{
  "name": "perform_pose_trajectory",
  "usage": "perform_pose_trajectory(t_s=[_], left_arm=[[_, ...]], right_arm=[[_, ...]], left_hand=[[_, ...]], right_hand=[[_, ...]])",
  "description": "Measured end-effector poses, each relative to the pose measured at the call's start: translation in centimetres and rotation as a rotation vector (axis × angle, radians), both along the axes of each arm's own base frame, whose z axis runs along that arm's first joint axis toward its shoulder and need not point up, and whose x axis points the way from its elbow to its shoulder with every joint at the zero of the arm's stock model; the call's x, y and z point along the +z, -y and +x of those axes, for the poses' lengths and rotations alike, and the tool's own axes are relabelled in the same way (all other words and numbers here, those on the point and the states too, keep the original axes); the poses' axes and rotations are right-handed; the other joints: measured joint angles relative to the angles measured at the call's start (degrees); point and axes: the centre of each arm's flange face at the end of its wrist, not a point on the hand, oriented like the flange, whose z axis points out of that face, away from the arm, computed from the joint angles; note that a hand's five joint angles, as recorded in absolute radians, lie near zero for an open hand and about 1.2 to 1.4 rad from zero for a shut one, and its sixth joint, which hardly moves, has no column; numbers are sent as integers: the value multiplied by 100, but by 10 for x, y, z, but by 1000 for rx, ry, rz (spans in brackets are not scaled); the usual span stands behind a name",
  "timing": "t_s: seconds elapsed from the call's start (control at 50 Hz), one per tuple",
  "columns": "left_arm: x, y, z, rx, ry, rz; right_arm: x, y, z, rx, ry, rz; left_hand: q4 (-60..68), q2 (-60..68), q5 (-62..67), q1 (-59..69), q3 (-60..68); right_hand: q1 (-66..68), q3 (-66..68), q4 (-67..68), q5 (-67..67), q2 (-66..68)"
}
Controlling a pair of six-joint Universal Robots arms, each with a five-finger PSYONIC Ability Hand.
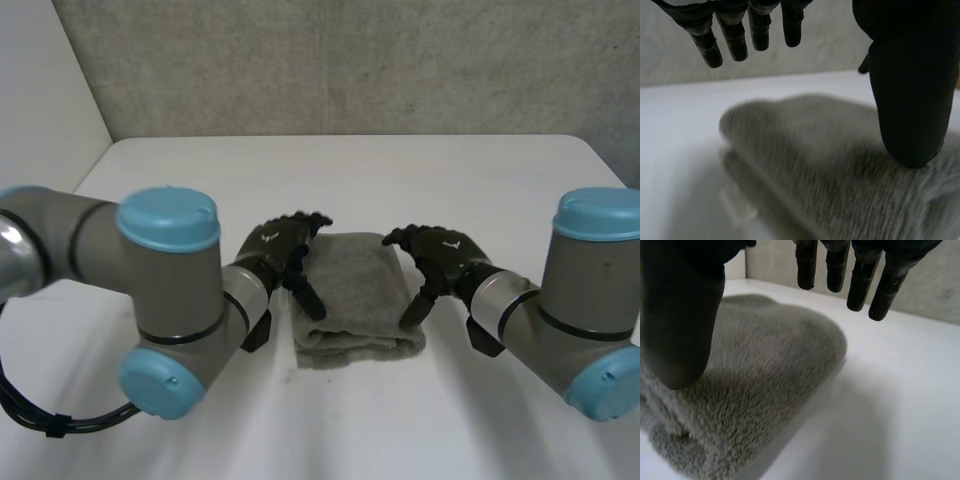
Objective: Fold the towel.
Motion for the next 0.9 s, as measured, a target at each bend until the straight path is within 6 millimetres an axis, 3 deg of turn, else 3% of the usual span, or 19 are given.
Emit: perform_pose_trajectory(t_s=[0.18, 0.26, 0.32, 0.42, 0.54, 0.66, 0.76, 0.9], left_arm=[[-38, 4, 10, 106, 107, 55], [-41, 4, 12, 114, 117, 58], [-34, 2, 11, 110, 108, 47], [0, -4, 8, 95, 63, -4], [80, -16, 18, 98, -40, -122], [151, -19, 49, 158, -109, -267], [189, -18, 79, 218, -69, -400], [204, -19, 89, 242, 8, -489]], right_arm=[[-41, 9, 11, 67, -89, 18], [-46, 10, 13, 87, -134, -7], [-37, 11, 13, 91, -148, -45], [8, 11, 12, 77, -116, -158], [99, 5, 0, -11, -19, -376], [167, -1, -26, -181, 33, -542], [190, -5, -45, -285, 22, -581], [187, -5, -48, -299, -7, -547]], left_hand=[[-12, -15, 0, -19, -12], [-12, -23, -1, -19, -13], [-35, -49, -2, -20, -42], [-54, -69, -2, -20, -58], [-57, -73, -2, -23, -61], [-58, -74, -2, -23, -62], [-58, -74, -2, -24, -63], [-58, -74, -2, -24, -63]], right_hand=[[-30, 0, 0, 0, 0], [-83, 0, 0, 0, 0], [-85, 0, 0, 0, 0], [-85, 0, 0, -1, 0], [-85, 0, 0, -1, 0], [-85, -1, 0, -1, 0], [-85, 0, 0, -1, 0], [-85, 0, 0, -1, 0]])
